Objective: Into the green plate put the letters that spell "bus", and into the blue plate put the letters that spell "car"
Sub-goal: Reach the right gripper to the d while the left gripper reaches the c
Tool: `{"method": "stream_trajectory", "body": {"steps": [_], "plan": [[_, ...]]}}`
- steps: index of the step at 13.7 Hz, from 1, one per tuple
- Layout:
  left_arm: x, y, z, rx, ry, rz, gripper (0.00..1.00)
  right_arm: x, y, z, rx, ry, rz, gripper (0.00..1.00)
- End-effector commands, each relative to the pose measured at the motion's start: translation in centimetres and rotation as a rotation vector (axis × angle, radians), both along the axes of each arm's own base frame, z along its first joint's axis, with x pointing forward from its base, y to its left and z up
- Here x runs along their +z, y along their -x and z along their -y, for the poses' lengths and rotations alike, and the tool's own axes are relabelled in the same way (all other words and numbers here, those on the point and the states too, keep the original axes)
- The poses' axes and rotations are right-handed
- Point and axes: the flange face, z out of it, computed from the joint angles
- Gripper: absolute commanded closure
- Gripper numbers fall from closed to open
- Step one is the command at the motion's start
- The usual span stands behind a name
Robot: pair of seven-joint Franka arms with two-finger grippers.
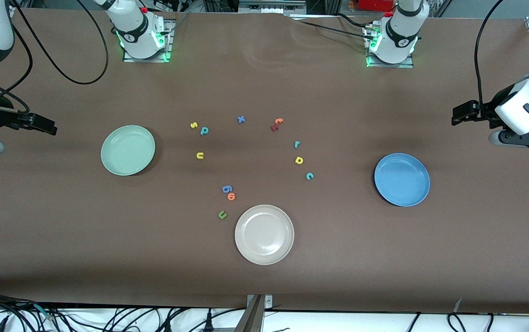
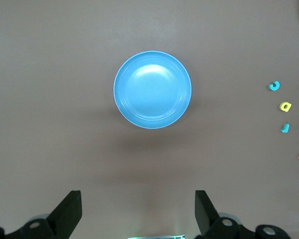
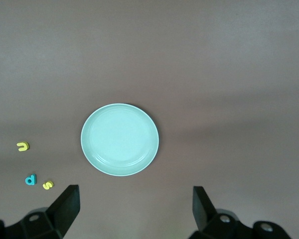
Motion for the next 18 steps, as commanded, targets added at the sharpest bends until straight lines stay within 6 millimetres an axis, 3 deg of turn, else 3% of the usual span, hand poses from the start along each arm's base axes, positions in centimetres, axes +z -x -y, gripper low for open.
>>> {"method": "stream_trajectory", "body": {"steps": [1, 5, 8, 10, 12, 14, 16, 18], "plan": [[0.6, -0.4, 0.3, 0.008, 0.019, 0.012, 0.0, 0.6, 0.2, -0.2, -0.015, -0.004, -0.004, 0.0], [0.6, -0.4, 0.6, 0.002, 0.018, 0.012, 0.0, 0.5, 0.2, -0.6, -0.01, -0.006, -0.007, 0.01], [-0.2, -0.7, 2.2, -0.024, 0.02, -0.001, 0.0, 0.0, 0.1, -3.8, -0.041, 0.005, -0.013, 0.01], [-0.9, -0.7, 6.0, -0.08, 0.021, -0.009, 0.03, -0.6, 0.2, -7.6, -0.086, 0.02, -0.02, 0.01], [-1.5, -0.6, 8.4, -0.029, 0.01, -0.017, 0.04, -1.7, 0.5, -10.7, -0.145, 0.037, -0.034, 0.01], [-3.5, -2.1, 11.3, 0.024, 0.087, -0.046, 0.04, -3.2, 1.3, -13.3, -0.199, 0.051, -0.058, 0.01], [-5.7, -3.1, 15.4, 0.031, 0.127, -0.078, 0.18, -5.2, 2.0, -16.3, -0.271, 0.077, -0.067, 0.02], [-7.6, -3.2, 20.8, -0.017, 0.122, -0.077, 0.16, -7.6, 3.1, -19.2, -0.334, 0.074, -0.064, 0.02]]}}
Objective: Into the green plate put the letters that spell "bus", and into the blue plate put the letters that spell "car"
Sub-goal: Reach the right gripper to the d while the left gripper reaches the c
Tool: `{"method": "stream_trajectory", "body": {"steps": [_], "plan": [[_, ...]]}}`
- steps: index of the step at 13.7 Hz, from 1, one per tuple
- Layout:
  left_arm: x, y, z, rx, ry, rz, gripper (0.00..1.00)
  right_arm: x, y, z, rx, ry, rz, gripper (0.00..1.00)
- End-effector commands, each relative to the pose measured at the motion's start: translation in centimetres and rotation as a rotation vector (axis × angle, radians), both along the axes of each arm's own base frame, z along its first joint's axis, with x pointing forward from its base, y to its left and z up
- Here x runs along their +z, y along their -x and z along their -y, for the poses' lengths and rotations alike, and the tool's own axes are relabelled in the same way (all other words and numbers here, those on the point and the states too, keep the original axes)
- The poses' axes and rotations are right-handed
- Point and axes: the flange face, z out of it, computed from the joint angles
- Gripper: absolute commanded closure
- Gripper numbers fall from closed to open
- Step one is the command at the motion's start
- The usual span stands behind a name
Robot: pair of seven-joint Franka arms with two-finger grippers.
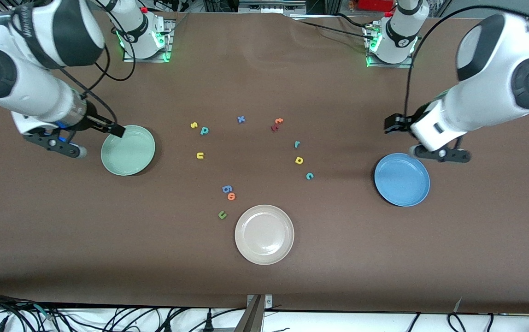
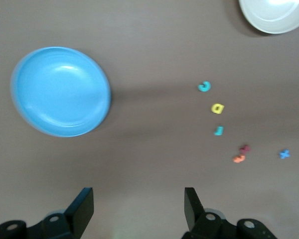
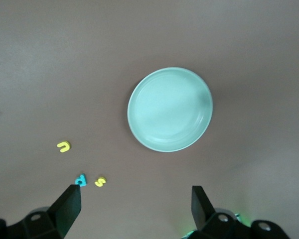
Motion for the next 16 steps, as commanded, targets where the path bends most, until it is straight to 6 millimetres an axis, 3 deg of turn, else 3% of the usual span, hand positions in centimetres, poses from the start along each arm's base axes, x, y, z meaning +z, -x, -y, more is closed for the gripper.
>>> {"method": "stream_trajectory", "body": {"steps": [1, 3, 6, 10, 13, 16], "plan": [[-2.8, -1.4, 5.9, -0.003, -0.01, -0.005, 0.11, -2.9, 2.0, -3.5, -0.124, -0.03, -0.011, 0.02], [-4.6, -1.9, 8.5, 0.009, -0.009, 0.031, 0.09, -5.4, 3.6, -5.7, -0.19, -0.045, -0.025, 0.02], [-7.8, -2.8, 9.9, 0.016, 0.006, 0.031, 0.13, -10.0, 6.6, -9.1, -0.234, -0.049, 0.033, 0.02], [-10.5, -1.2, 15.1, 0.034, -0.027, 0.037, 0.2, -16.5, 10.0, -12.1, -0.218, -0.07, 0.064, 0.02], [-13.1, -1.0, 16.6, 0.051, -0.047, 0.024, 0.26, -20.3, 11.7, -13.5, -0.188, -0.076, 0.042, 0.03], [-13.7, -0.9, 16.8, 0.019, -0.103, 0.05, 0.21, -23.9, 12.3, -14.7, -0.178, -0.093, 0.029, 0.05]]}}
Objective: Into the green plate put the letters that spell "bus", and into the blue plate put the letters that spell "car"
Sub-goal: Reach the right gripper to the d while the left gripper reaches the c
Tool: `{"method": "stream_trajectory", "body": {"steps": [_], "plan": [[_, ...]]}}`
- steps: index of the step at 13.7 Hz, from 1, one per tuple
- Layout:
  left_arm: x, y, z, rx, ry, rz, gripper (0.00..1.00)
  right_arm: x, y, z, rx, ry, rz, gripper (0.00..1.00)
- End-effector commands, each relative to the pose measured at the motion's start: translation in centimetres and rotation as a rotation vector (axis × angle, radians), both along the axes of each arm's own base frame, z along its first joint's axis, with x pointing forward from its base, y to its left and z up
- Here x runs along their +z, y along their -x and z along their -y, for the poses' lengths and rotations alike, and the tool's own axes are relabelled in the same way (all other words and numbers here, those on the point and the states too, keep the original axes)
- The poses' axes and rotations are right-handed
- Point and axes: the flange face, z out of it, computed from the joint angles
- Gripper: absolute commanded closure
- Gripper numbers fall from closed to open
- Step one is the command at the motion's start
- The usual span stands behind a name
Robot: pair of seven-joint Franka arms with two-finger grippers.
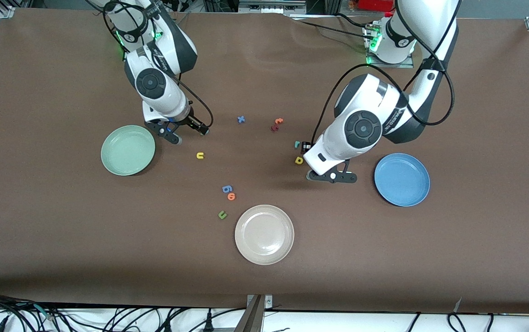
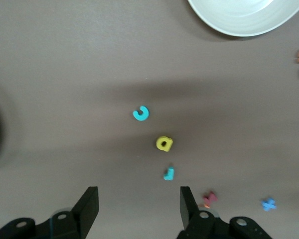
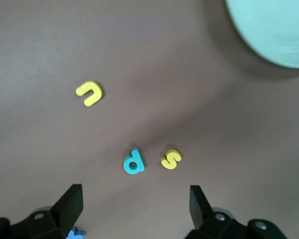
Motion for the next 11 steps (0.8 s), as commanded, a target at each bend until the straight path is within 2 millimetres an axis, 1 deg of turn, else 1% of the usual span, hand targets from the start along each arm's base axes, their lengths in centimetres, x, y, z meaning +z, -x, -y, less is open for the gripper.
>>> {"method": "stream_trajectory", "body": {"steps": [1, 2, 3, 5, 8, 10, 11], "plan": [[0.2, -0.9, 0.1, 0.002, -0.037, 0.03, 0.09, -2.8, 0.5, -1.1, -0.014, -0.036, 0.008, 0.05], [0.8, -1.2, -0.2, -0.004, -0.032, 0.041, 0.01, -3.8, 0.6, -1.3, -0.012, -0.05, 0.021, 0.04], [1.6, -1.7, -0.4, 0.001, -0.024, 0.056, 0.0, -4.7, 0.6, -1.4, -0.009, -0.058, 0.028, 0.04], [2.0, -1.9, -0.3, 0.005, -0.02, 0.064, 0.0, -6.0, 0.7, -1.4, 0.007, -0.063, 0.027, 0.04], [2.3, -2.2, -0.9, 0.013, -0.021, 0.067, 0.0, -6.6, 1.0, -1.2, 0.014, -0.059, 0.015, 0.05], [2.3, -2.1, -0.9, 0.003, -0.045, 0.077, 0.01, -6.6, 0.9, -1.2, 0.012, -0.061, 0.02, 0.08], [2.1, -1.8, -0.1, -0.011, -0.046, 0.101, 0.02, -6.7, 0.9, -1.2, 0.012, -0.061, 0.019, 0.11]]}}
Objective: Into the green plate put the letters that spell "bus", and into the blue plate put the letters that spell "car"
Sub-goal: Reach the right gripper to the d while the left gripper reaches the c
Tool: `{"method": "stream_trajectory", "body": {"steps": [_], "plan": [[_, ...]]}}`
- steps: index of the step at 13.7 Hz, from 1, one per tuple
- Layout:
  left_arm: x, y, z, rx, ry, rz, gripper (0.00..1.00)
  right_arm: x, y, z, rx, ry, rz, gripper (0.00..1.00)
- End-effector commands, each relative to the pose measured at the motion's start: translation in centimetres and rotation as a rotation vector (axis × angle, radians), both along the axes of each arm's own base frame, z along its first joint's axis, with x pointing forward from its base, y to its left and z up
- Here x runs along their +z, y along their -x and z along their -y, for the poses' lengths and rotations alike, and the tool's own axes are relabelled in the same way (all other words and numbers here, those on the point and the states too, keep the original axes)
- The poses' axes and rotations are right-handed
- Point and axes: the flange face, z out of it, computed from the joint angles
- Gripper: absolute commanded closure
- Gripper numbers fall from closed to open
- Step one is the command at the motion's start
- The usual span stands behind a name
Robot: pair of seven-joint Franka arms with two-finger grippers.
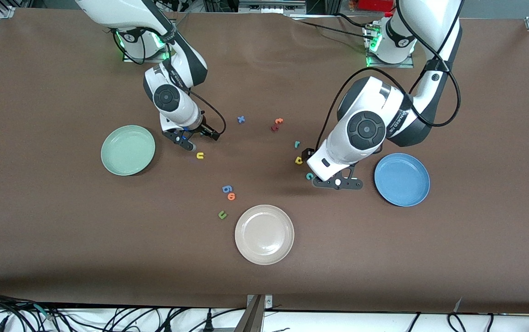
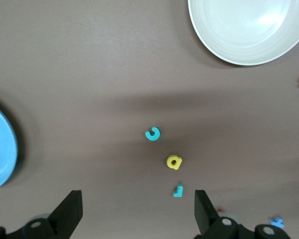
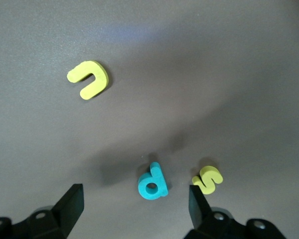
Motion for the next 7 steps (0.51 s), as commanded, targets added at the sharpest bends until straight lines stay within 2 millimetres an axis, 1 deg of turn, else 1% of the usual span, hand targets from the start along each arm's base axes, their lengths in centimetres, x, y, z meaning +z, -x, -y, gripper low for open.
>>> {"method": "stream_trajectory", "body": {"steps": [1, 2, 4, 6, 7], "plan": [[0.5, 0.2, 1.9, -0.02, -0.012, 0.057, 0.02, -0.1, 0.4, 0.0, 0.008, -0.008, 0.007, 0.15], [0.1, 0.2, 2.0, -0.004, -0.011, 0.055, 0.02, -0.5, 0.6, 0.1, 0.008, -0.005, -0.001, 0.19], [-1.4, 0.2, 2.4, 0.005, -0.012, 0.065, 0.02, -0.9, 0.9, 0.2, 0.008, -0.008, 0.006, 0.2], [-2.7, 0.7, 3.3, 0.034, -0.015, 0.072, 0.03, -1.4, 1.5, 0.6, 0.005, -0.019, 0.031, 0.2], [-3.6, 0.7, 3.4, 0.04, -0.021, 0.065, 0.05, -1.6, 1.6, 0.7, 0.007, -0.018, 0.028, 0.2]]}}
